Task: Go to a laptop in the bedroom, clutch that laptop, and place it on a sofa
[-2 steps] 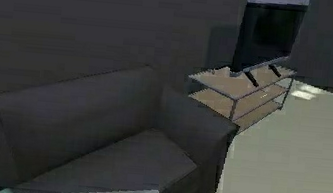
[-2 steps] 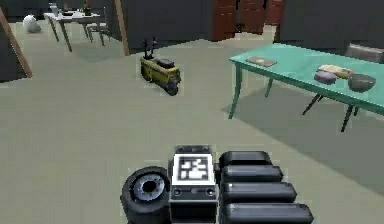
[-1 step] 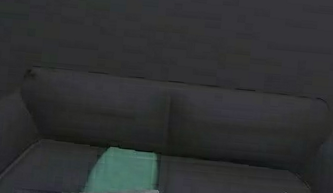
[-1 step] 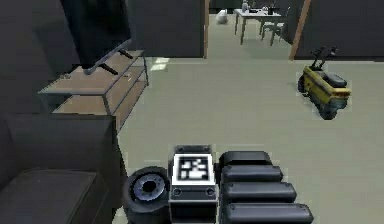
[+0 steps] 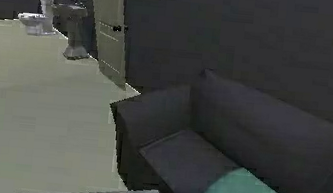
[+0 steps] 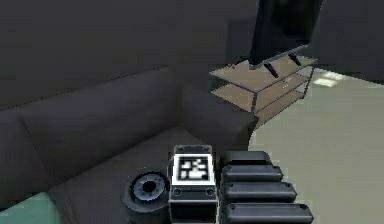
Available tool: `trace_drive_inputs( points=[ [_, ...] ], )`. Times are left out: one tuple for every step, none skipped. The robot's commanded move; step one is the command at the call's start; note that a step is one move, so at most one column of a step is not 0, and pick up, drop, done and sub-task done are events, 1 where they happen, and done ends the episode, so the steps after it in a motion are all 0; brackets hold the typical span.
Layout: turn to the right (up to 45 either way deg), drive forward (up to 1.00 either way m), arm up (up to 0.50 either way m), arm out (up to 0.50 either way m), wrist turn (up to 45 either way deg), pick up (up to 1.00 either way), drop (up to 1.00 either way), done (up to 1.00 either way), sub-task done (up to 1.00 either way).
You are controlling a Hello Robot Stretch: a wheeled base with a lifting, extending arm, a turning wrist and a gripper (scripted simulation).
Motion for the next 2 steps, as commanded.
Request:
trace_drive_inputs(
  points=[
    [-33.0,0.00,0.00,0.00,0.0,0.00,0.00,0.00,0.00],
    [-3.0,0.00,0.00,0.00,0.0,0.00,0.00,0.00,0.00]
  ],
)
